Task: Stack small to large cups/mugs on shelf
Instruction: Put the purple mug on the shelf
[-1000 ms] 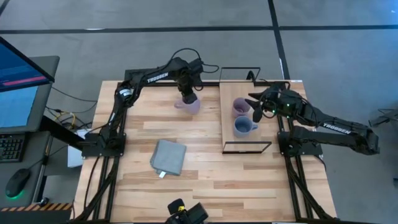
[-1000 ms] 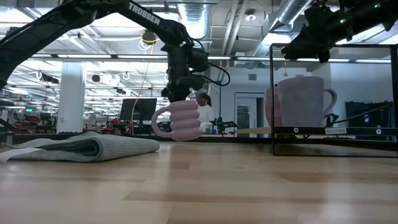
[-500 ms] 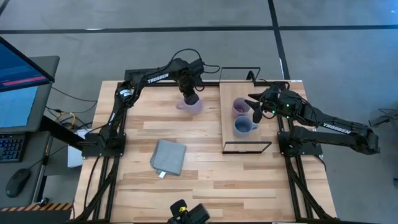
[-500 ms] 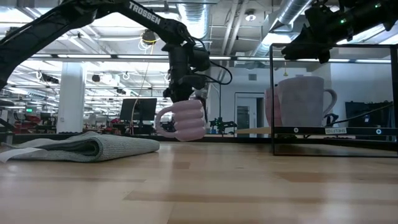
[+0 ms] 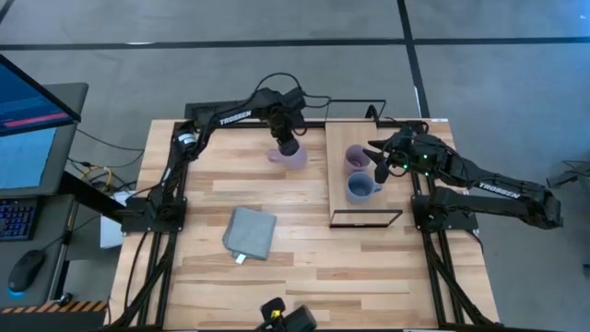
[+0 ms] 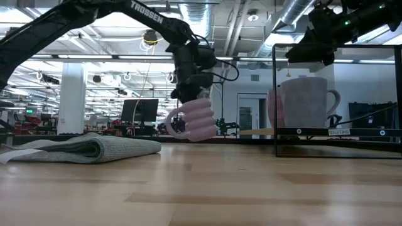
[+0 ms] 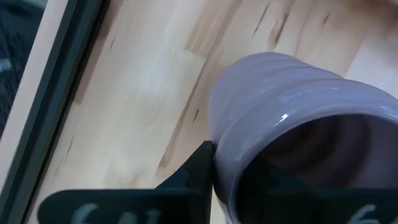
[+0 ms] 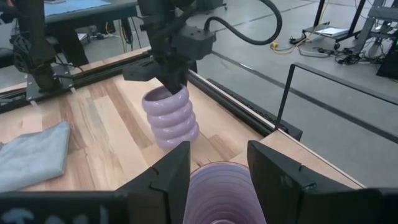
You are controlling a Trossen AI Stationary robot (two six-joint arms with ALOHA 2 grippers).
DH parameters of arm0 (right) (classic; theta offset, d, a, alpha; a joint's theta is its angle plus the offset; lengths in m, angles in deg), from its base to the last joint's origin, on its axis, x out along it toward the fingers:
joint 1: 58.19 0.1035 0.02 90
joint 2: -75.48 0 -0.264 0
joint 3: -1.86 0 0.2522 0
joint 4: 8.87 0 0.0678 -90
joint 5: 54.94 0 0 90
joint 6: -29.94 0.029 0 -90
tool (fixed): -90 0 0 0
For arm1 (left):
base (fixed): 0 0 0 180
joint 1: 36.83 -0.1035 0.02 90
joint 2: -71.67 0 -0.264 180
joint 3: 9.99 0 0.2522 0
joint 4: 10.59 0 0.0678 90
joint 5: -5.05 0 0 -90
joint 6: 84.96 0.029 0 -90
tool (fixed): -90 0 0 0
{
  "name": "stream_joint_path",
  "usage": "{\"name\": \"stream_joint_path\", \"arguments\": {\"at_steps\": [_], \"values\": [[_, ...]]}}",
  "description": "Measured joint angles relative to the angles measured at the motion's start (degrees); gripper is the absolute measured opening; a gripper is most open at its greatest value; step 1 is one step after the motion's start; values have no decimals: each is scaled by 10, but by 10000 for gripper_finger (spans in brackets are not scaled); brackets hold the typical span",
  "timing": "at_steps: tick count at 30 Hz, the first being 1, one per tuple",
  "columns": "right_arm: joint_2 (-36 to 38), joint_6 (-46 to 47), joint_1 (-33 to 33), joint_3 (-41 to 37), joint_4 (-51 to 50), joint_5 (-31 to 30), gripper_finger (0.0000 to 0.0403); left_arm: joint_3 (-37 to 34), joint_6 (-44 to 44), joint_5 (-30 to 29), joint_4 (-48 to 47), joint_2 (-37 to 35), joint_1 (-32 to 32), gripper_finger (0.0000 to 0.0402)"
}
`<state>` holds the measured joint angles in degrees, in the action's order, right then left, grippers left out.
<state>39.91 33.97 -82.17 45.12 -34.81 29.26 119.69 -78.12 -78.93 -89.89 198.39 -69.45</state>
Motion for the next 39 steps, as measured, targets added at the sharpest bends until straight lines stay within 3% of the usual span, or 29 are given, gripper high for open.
{"name": "stream_joint_path", "arguments": {"at_steps": [23, 31, 39], "values": [[0, -11, -2, 0, -11, 0, 180, 14, 11, 4, 74, 27, 17, 17], [0, -11, -1, 0, -11, 0, 183, 14, -6, 30, 52, 27, 17, 65], [0, -10, -1, 0, -14, 0, 181, 14, -6, 41, 54, 27, 18, 75]]}}
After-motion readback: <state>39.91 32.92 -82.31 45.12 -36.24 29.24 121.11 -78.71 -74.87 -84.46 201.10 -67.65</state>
